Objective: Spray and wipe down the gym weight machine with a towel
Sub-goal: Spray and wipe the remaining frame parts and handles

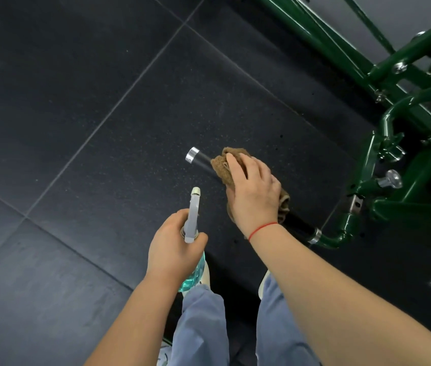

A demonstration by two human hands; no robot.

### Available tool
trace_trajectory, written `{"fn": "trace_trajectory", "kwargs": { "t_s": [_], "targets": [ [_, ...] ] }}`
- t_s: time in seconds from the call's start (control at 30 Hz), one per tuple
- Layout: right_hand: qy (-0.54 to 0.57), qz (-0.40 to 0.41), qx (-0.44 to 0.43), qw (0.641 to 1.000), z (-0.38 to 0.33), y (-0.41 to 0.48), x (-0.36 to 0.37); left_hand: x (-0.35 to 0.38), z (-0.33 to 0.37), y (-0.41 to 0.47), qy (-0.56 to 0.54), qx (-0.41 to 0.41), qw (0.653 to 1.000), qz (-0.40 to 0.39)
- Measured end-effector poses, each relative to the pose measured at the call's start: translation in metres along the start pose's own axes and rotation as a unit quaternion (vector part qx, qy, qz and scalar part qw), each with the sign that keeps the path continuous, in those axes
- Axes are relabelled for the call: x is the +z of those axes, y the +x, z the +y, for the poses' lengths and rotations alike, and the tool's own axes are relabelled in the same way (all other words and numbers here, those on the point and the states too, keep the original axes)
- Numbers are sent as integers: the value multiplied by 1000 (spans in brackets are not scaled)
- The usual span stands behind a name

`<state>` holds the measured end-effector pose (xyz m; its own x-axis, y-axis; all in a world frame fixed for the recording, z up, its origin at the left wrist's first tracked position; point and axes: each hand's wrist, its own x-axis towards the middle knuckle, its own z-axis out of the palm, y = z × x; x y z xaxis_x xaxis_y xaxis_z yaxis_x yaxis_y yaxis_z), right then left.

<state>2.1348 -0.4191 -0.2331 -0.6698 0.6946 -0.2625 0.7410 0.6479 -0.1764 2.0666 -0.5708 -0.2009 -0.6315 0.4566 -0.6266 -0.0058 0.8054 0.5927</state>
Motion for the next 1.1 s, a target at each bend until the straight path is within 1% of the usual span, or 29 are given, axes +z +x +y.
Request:
{"fn": "trace_trajectory", "kwargs": {
  "t_s": [0.17,0.37,0.4,0.47,0.53,0.57,0.63,0.7,0.77,0.9,1.1],
  "targets": [
    [-31,-98,-38,994,25,-14,-25,3,5,6,-42,-22,999,2],
    [-76,-170,-27,982,25,-14,-69,2,19,11,-70,-20,997,24],
    [-74,-169,-19,983,23,-12,-73,2,21,10,-71,-20,997,31],
    [-44,-131,-23,990,19,-8,-75,1,24,8,-75,-24,996,49],
    [3,-76,-69,995,15,1,-69,1,26,3,-91,-32,992,77],
    [16,-71,-103,992,11,8,-64,1,26,0,-104,-40,989,92],
    [15,-93,-163,982,4,21,-54,2,28,-6,-123,-57,984,113],
    [-16,-131,-180,975,-1,27,-45,3,27,-14,-140,-66,980,123],
    [-32,-146,-176,973,0,22,-39,6,28,-23,-148,-73,978,125],
    [-45,-148,-162,975,13,1,-48,12,26,-35,-150,-83,978,121],
    [-65,-214,-122,967,28,-4,-68,19,21,-26,-158,-79,978,112]
  ]
}}
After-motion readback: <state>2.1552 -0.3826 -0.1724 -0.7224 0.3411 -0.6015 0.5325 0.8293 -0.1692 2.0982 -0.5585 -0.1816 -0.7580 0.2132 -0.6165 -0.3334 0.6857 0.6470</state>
